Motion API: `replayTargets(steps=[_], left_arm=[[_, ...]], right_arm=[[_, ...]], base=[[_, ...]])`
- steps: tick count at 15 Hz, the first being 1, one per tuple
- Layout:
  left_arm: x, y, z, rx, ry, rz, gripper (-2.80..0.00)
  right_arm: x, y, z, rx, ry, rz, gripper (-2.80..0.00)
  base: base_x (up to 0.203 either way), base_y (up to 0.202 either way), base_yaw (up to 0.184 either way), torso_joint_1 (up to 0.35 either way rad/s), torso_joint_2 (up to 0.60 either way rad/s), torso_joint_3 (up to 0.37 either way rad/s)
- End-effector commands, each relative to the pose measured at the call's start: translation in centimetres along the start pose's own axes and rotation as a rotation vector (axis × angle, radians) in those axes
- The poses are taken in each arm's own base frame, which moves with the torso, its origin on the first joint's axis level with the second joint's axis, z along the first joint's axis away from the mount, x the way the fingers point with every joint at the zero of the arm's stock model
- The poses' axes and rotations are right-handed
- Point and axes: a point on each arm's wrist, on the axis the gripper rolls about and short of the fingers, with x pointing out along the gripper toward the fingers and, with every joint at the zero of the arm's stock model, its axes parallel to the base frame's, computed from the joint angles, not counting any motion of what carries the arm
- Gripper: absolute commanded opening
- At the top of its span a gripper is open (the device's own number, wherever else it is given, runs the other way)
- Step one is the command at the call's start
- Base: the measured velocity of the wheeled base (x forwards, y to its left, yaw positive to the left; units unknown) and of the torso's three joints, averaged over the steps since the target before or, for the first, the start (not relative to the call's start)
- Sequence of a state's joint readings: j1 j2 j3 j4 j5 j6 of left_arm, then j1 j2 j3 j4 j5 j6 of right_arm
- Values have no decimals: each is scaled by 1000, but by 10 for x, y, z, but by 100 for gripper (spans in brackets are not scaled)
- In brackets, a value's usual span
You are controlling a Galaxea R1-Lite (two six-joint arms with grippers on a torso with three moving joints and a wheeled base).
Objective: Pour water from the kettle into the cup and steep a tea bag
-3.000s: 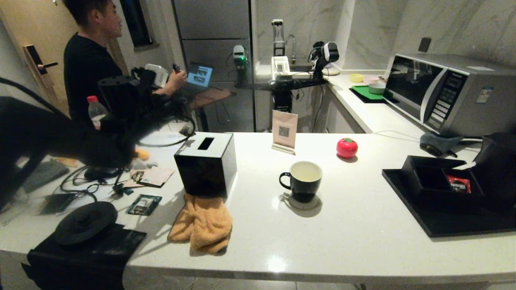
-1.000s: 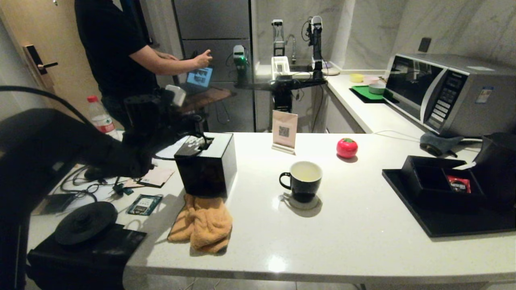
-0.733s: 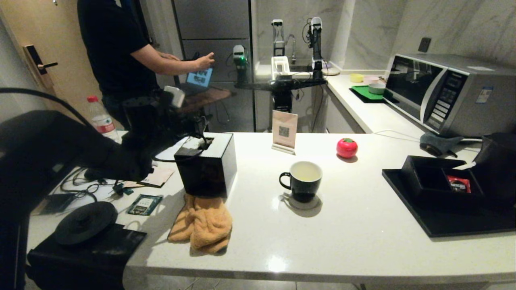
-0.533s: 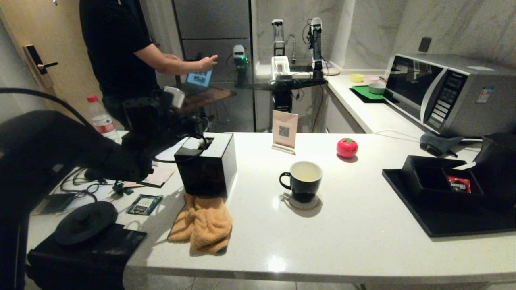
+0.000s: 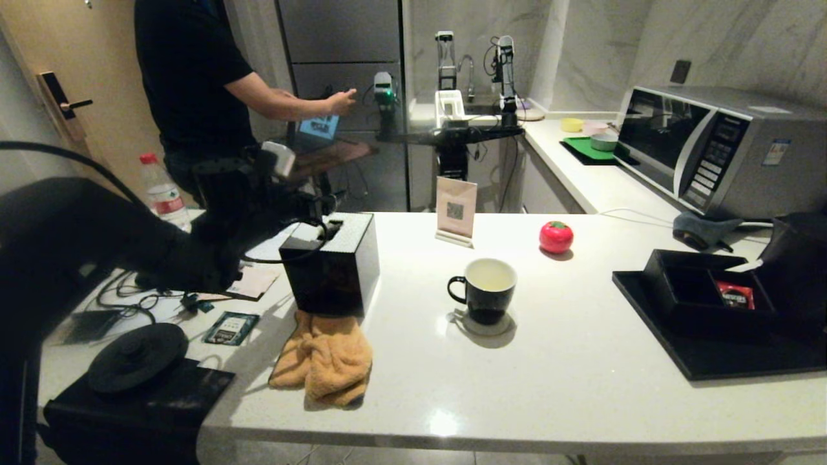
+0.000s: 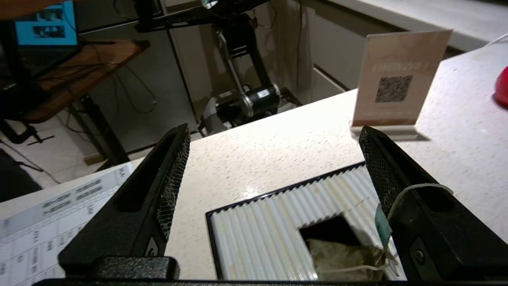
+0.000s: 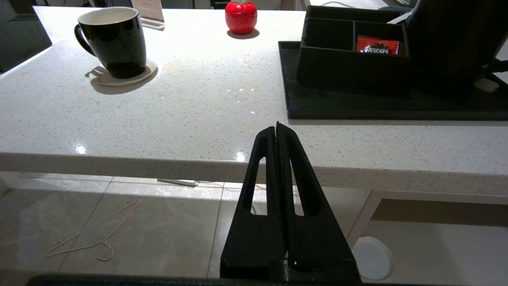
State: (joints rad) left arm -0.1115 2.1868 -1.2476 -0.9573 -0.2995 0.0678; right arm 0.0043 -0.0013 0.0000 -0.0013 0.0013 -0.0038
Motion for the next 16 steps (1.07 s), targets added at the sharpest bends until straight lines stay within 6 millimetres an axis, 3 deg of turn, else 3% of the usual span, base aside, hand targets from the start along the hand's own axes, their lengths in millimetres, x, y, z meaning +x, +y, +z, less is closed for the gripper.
replayTargets(steps=[1,7,16], left_arm=[[-4,2,0,28,3,4,0],[-7,4,-2,82,17,7,0],[-10,-2,16,78,-55,-3,0]], right_arm=[[0,0,0,-1,1,0,-280],[0,0,0,-1,1,1,-280],[0,0,0,-1,1,1,-280]], base=[[0,0,0,0,0,0],[0,0,0,0,0,0],[0,0,0,0,0,0]])
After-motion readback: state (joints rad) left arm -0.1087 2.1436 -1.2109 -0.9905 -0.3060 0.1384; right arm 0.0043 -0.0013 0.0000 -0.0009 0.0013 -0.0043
